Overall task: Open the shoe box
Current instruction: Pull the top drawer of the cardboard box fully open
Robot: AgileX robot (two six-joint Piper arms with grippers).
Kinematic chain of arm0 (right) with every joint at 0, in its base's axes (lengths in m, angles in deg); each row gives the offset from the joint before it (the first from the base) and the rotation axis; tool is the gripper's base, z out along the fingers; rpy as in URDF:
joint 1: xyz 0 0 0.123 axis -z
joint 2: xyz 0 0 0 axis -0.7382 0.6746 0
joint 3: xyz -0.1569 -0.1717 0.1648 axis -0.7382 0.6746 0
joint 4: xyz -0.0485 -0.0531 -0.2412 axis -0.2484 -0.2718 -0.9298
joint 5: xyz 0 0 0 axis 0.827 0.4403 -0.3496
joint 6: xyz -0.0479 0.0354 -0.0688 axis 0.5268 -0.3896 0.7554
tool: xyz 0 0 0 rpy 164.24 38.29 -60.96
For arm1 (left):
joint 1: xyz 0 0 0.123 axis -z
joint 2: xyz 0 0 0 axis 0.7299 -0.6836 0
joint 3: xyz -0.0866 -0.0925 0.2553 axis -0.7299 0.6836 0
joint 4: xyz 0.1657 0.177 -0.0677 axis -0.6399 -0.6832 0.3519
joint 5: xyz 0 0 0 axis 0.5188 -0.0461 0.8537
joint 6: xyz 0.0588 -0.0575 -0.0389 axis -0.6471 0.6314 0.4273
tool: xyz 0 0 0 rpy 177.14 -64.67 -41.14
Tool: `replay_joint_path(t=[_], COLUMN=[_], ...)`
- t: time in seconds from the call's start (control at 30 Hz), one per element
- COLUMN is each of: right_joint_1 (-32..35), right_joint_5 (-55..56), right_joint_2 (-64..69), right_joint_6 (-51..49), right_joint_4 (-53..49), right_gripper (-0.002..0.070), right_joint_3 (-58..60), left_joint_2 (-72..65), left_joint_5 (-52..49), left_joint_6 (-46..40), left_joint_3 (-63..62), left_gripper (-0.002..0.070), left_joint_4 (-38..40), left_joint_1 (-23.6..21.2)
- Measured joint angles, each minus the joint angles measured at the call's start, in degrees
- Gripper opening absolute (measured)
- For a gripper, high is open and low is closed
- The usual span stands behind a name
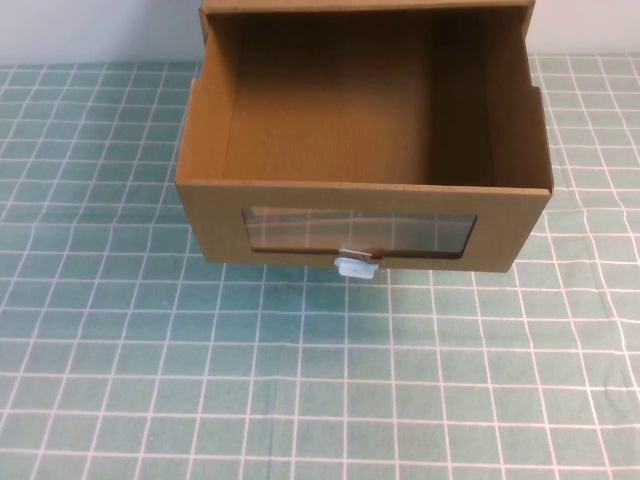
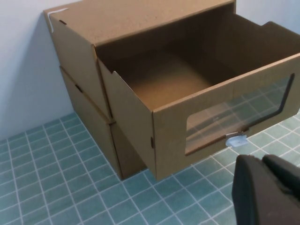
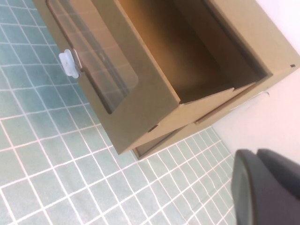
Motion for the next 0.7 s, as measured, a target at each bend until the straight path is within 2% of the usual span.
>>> replay_joint_path(t=[0.2, 0.4, 0.6, 0.7], right_joint_1=[0.0, 0.0, 0.0, 0.0], right_joint_5=[0.0, 0.0, 0.0, 0.0], right_joint_2=[0.0, 0.0, 0.0, 0.0], right_joint_6=[0.0, 0.0, 0.0, 0.0], right_joint_4=[0.0, 0.0, 0.0, 0.0], right_gripper=[-0.0013, -0.0013, -0.0013, -0.0013], right_joint_3=[0.0, 0.0, 0.0, 0.0], left_joint_2=[0.1, 0.1, 0.4, 3.6], left_joint_5=[0.0, 2.9, 16.7, 23.2], left_joint_6=[0.0, -4.3, -4.7, 0.3], left_joint_3=[0.0, 0.2, 5.5, 11.9], left_gripper=[-0.0005, -0.0005, -0.0005, -0.0005], left_joint_4=[-0.1, -10.3, -14.1, -15.7], left_joint_1=[0.0, 0.0, 0.0, 0.0])
